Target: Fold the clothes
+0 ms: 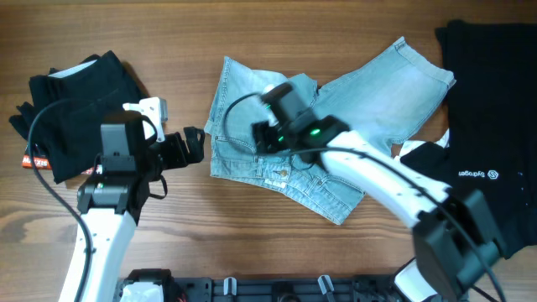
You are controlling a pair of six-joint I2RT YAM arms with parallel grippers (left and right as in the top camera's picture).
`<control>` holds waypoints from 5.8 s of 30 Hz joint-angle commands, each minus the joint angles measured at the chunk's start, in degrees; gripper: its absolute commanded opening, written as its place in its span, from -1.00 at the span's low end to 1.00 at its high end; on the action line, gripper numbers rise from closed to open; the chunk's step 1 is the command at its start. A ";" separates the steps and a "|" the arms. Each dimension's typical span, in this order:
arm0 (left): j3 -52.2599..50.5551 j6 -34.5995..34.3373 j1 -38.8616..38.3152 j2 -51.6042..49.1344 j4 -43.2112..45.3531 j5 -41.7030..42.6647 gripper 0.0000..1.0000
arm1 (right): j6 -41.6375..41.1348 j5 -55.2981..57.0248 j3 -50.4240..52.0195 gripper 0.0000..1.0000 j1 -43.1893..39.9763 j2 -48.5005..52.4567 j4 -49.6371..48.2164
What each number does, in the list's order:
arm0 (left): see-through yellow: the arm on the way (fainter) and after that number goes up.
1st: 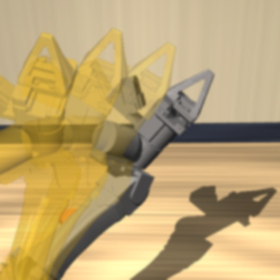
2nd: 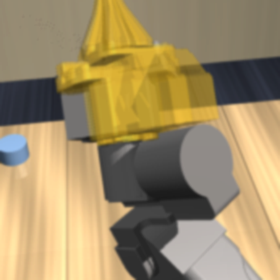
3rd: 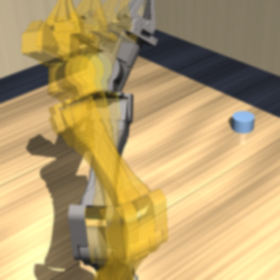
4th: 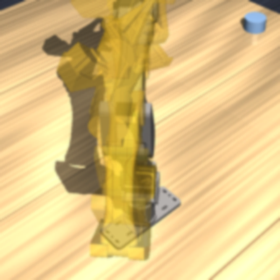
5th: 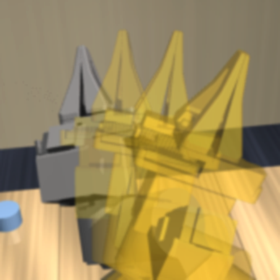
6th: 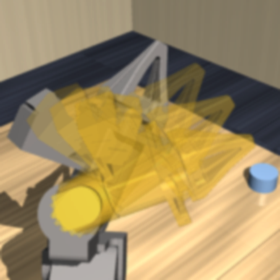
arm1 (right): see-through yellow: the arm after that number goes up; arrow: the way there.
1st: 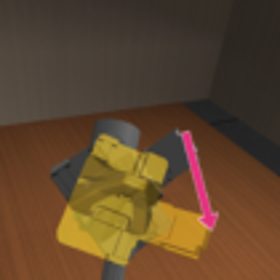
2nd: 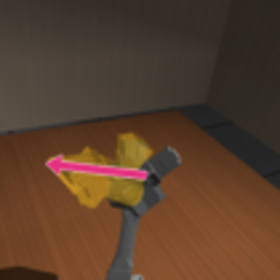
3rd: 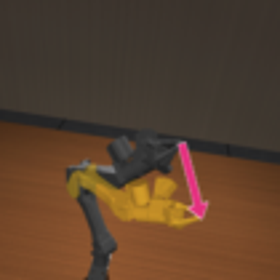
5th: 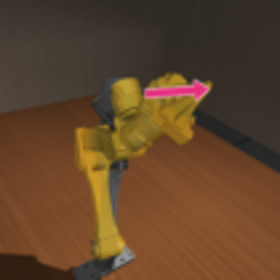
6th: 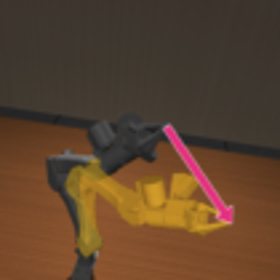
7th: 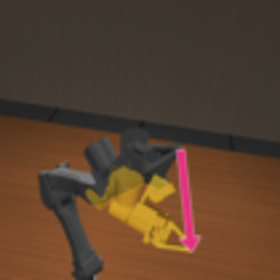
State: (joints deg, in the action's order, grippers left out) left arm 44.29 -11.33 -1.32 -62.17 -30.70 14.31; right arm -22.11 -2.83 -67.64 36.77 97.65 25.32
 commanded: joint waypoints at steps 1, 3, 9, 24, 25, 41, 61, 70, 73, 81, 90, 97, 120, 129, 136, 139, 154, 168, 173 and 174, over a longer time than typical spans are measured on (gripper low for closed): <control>-0.48 -2.89 -0.59 -6.62 -0.15 6.58 1.00 | 0.96 3.02 0.20 0.57 -5.70 -6.21 1.84; -0.48 -2.89 -1.81 -10.34 0.17 8.96 1.00 | 1.18 3.02 0.20 0.58 -8.35 -7.54 3.15; -0.48 -4.72 -9.29 -25.57 6.69 10.36 1.00 | 2.60 3.04 0.20 0.60 -14.56 -7.91 7.37; 11.89 -5.25 -10.49 -23.80 -2.95 9.92 -0.92 | 13.33 3.08 0.22 0.71 -18.49 -4.11 3.78; 14.93 -4.02 -10.38 -22.12 -4.92 9.16 -0.92 | 12.20 3.28 0.22 0.71 -18.49 -3.45 4.17; 38.86 -2.99 -11.69 -17.53 -39.15 6.88 -0.92 | 16.24 -10.95 0.22 0.69 -18.47 8.85 -9.07; 38.86 -0.66 -11.72 -21.68 -11.28 -3.23 -0.89 | 2.54 4.09 0.20 0.71 -21.70 14.80 19.17; 39.63 2.16 -11.69 -19.56 -0.22 25.77 -0.92 | 2.64 -2.32 0.17 0.84 -21.33 -3.37 25.70; 39.63 8.09 -11.69 -14.23 -5.81 37.27 -0.92 | 6.38 0.24 0.13 0.93 -22.86 -8.48 18.10; 39.60 25.73 -11.69 -7.17 -34.03 44.06 -0.92 | 13.25 -8.52 0.13 0.99 -25.55 -7.08 -2.16; 39.56 26.34 -11.69 -7.74 -51.34 29.38 -0.92 | 20.02 -43.67 0.15 0.98 -23.98 5.99 13.57; 39.56 25.92 -11.69 -7.74 -51.84 27.32 -0.92 | 26.43 -61.35 0.15 1.00 -12.92 13.35 12.04; 41.90 25.88 -11.69 0.04 -33.97 24.37 -0.92 | 20.63 -67.21 0.09 0.90 -8.11 13.53 2.32; 42.40 22.88 -11.69 0.20 -23.30 31.65 -0.92 | 7.76 -90.12 0.09 0.99 2.05 13.53 -16.72; 46.18 22.88 -11.69 1.18 -20.72 27.98 -0.92 | -7.50 -88.87 0.09 0.40 0.92 13.53 -34.34; 46.18 22.88 -11.69 -1.25 -19.08 26.47 -0.92 | -13.86 -83.95 0.09 -0.38 -2.34 13.53 -38.14; 47.12 6.43 -11.67 -9.49 13.20 25.09 -0.92 | 8.07 -39.15 -1.92 -0.67 -35.63 11.87 6.03; 46.40 7.52 -11.08 -34.91 -53.99 -17.20 -0.92 | 20.57 -28.00 -1.90 0.24 -25.77 11.30 11.74; 46.29 4.28 -11.08 -39.43 -58.14 -17.20 -0.92 | 15.39 -27.08 -1.90 0.38 -20.26 11.34 -2.32; 46.29 3.43 -11.08 -39.41 -58.07 -17.20 -0.92 | 13.86 -26.47 -1.90 0.39 -19.23 11.54 -5.51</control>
State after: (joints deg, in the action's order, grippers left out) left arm 90.37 -4.27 -12.53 -101.45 -88.31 -1.89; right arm -4.34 -30.74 -68.77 15.29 110.45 24.97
